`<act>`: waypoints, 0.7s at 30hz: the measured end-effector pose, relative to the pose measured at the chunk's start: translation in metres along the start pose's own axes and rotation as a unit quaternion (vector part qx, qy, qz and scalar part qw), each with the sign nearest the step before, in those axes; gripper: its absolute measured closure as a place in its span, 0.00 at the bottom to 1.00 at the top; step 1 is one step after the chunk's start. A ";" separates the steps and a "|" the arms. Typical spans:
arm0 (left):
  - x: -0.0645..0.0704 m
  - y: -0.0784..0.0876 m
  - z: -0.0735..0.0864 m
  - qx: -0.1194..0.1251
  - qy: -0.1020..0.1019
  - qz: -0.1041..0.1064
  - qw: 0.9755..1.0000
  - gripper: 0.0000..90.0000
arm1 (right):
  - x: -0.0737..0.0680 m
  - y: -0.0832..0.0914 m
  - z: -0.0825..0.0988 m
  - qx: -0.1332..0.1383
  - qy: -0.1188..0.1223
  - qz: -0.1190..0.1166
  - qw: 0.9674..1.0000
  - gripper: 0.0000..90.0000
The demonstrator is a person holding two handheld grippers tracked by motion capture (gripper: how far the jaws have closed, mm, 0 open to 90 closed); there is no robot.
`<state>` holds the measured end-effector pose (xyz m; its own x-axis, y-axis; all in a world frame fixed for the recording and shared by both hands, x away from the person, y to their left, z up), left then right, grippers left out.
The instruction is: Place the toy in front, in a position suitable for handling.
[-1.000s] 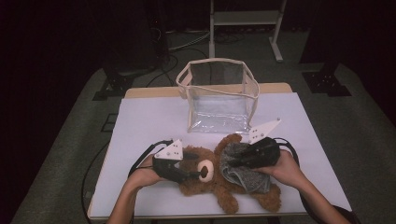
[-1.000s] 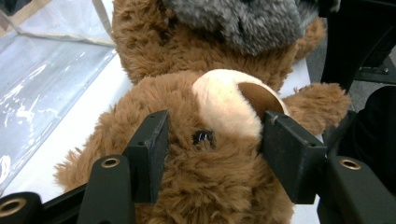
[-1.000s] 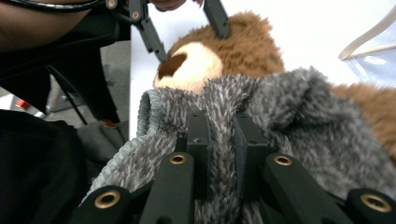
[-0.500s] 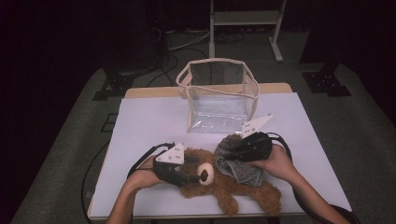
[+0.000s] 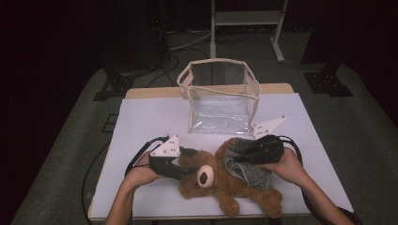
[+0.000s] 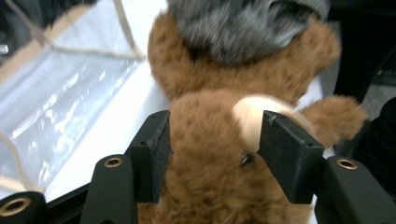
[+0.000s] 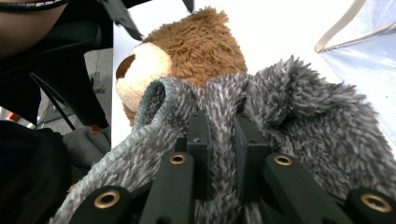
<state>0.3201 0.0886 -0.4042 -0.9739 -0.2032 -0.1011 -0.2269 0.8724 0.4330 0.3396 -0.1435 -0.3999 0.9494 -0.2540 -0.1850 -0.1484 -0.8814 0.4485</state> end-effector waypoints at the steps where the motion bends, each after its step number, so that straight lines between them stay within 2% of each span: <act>1: 0.000 -0.003 0.003 -0.005 0.004 0.004 1.000 0.48 | -0.001 0.000 -0.003 -0.003 0.001 0.000 1.000 0.87; 2: 0.001 -0.007 0.005 0.007 0.021 0.014 1.000 0.48 | -0.001 -0.001 -0.006 -0.004 0.005 0.001 1.000 0.87; 3: 0.001 -0.008 0.005 0.007 0.023 0.014 1.000 0.48 | -0.002 -0.004 -0.011 -0.009 0.011 0.000 1.000 0.87; 5: 0.002 -0.008 0.004 -0.002 0.017 0.011 1.000 0.48 | -0.004 -0.011 -0.018 -0.016 0.019 0.000 1.000 0.87; 6: 0.004 -0.008 0.003 -0.011 0.006 0.011 1.000 0.48 | -0.003 -0.015 -0.021 -0.021 0.025 -0.001 0.999 0.87; 9: 0.009 -0.010 0.002 -0.017 -0.004 0.019 1.000 0.48 | -0.003 -0.040 -0.030 -0.045 0.037 -0.008 0.998 0.87; 11: 0.009 -0.009 0.004 -0.019 -0.004 0.020 1.000 0.48 | -0.001 -0.054 -0.031 -0.060 0.045 -0.014 0.997 0.87; 13: 0.009 -0.009 0.005 -0.019 -0.004 0.019 1.000 0.48 | 0.002 -0.059 -0.030 -0.071 0.045 -0.012 0.996 0.87; 16: 0.010 -0.009 0.004 -0.017 -0.005 0.020 1.000 0.48 | 0.007 -0.049 -0.026 -0.061 0.029 -0.004 0.998 0.87; 21: 0.010 -0.010 0.004 -0.016 -0.005 0.019 1.000 0.48 | 0.016 -0.010 -0.013 -0.031 -0.004 0.014 0.999 0.87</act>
<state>0.3124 0.0801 -0.4132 -0.9819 -0.1658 -0.0921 -0.1896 0.8652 0.4643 0.3595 -0.1334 -0.3961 0.9431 -0.2806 -0.1785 -0.1565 -0.8479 0.5065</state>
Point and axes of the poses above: each handheld gripper's, and its own axes: y roughly backward along the jaws, z roughly out of its underside, x roughly to its right, the point moved 6 cm from there along -y, roughly forward along the jaws, and after that the axes turned 10 degrees about x, right-handed, at the moved point
